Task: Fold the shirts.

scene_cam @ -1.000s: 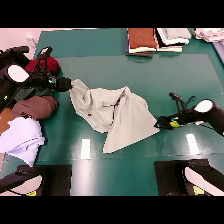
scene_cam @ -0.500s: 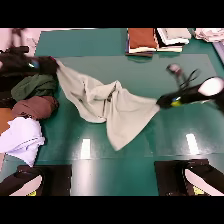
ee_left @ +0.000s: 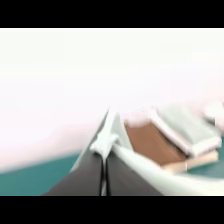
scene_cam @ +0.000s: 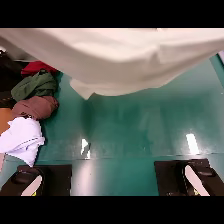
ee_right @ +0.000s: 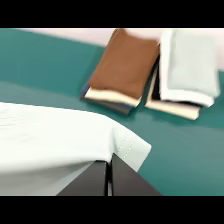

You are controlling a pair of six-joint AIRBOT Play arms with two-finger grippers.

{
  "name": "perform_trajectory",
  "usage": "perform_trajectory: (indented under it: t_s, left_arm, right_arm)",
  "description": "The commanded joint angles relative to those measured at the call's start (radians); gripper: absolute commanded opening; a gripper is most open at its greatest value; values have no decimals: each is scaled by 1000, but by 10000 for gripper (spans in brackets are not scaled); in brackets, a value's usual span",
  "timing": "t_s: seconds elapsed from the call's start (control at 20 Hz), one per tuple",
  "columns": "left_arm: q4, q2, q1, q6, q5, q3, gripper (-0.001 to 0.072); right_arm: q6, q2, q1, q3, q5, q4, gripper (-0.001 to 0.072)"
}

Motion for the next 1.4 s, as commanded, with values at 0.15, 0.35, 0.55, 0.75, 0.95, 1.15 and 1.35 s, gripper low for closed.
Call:
perform_trajectory:
  t_s: [0.15,0.35,0.55,0.75,0.95,1.15,1.35]
  left_arm:
    - [7,36,0,0,-3,94,21]
    - [65,-103,0,-2,-123,34,21]
    - [98,-376,0,-42,-213,-122,22]
    - [98,-672,0,-53,-134,-246,23]
    - [95,-812,17,-109,-145,-246,346]
    - [93,-759,87,-122,-320,-216,575]
    - [94,-568,130,-121,-383,-460,579]
  right_arm:
    - [9,-110,-101,289,219,2,15]
    - [78,-236,-99,309,298,2,14]
    - [110,-365,-10,93,314,-8,14]
    - [113,-536,63,-168,187,-10,15]
    - [112,-692,97,-188,65,2,43]
    - [111,-748,105,-71,126,1,408]
    - [85,-661,106,-82,211,2,407]
